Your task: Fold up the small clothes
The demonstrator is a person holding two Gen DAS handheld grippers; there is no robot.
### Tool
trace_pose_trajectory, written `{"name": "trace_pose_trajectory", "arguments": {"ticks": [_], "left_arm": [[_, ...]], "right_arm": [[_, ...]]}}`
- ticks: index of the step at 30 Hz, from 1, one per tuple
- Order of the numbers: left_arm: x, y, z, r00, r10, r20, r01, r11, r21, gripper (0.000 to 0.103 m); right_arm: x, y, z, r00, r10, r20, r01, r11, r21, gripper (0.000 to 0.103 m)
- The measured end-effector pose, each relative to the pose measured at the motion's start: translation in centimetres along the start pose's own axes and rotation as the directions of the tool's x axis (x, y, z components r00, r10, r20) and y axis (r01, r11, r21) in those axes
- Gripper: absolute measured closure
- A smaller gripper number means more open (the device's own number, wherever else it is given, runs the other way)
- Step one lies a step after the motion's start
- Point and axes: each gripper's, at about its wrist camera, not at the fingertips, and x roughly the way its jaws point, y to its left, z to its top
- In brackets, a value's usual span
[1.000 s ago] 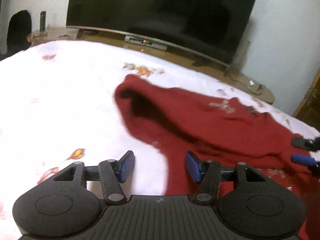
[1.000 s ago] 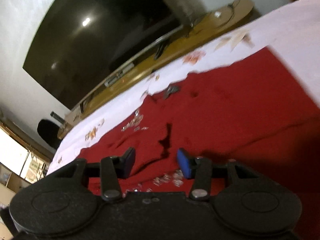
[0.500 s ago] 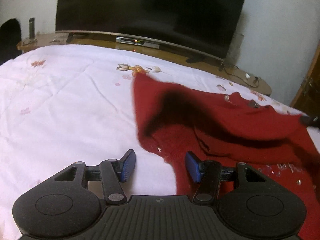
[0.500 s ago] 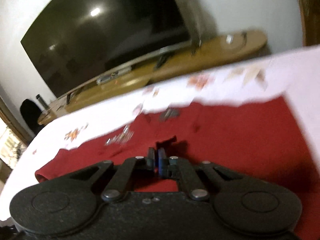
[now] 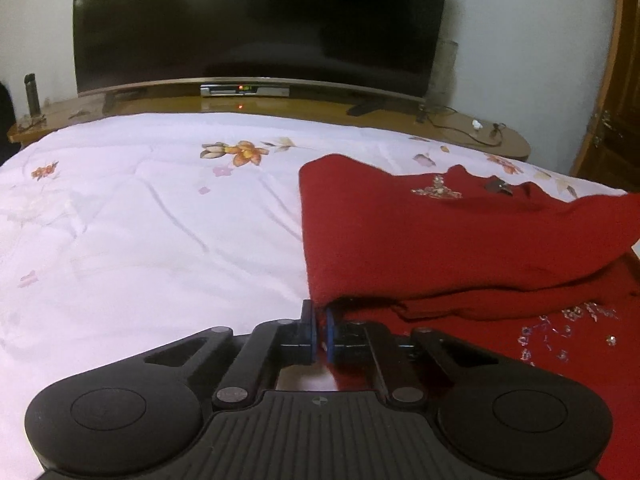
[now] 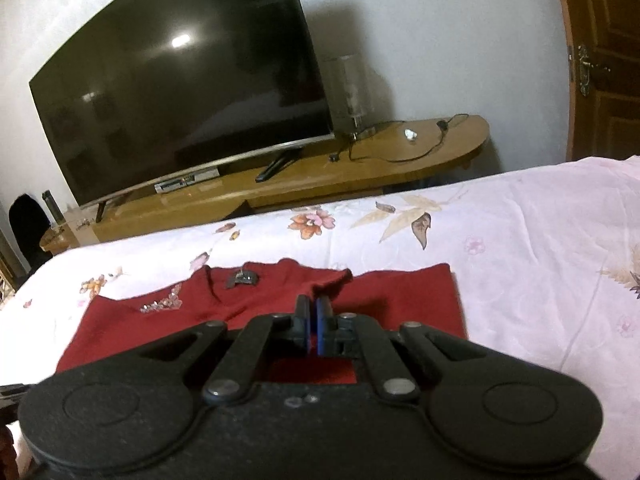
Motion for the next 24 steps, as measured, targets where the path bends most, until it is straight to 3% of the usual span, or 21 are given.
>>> {"name": "trace_pose_trajectory", "arguments": {"ticks": [7, 16, 24], "left_arm": [[-0.2, 0.2, -0.4, 1.000, 0.000, 0.014, 0.001, 1.000, -0.017, 0.099], [-0.7, -0.2, -0.1, 1.000, 0.005, 0.009, -0.006, 1.000, 0.026, 0.099], [-0.5, -0.9, -0.2, 1.000, 0.011, -0.010, -0.011, 0.999, 0.037, 0.099]], "right_arm": [[-1.7, -0.7, 0.4, 0.999, -0.009, 0.033, 0.010, 1.000, -0.024, 0.098], [1.7, -4.0, -3.5, 0.990, -0.094, -0.106, 0.094, 0.996, -0.001, 0.099], [0.9, -4.9, -2.5, 0.994, -0.100, -0.050, 0.101, 0.995, 0.010, 0.099]]}}
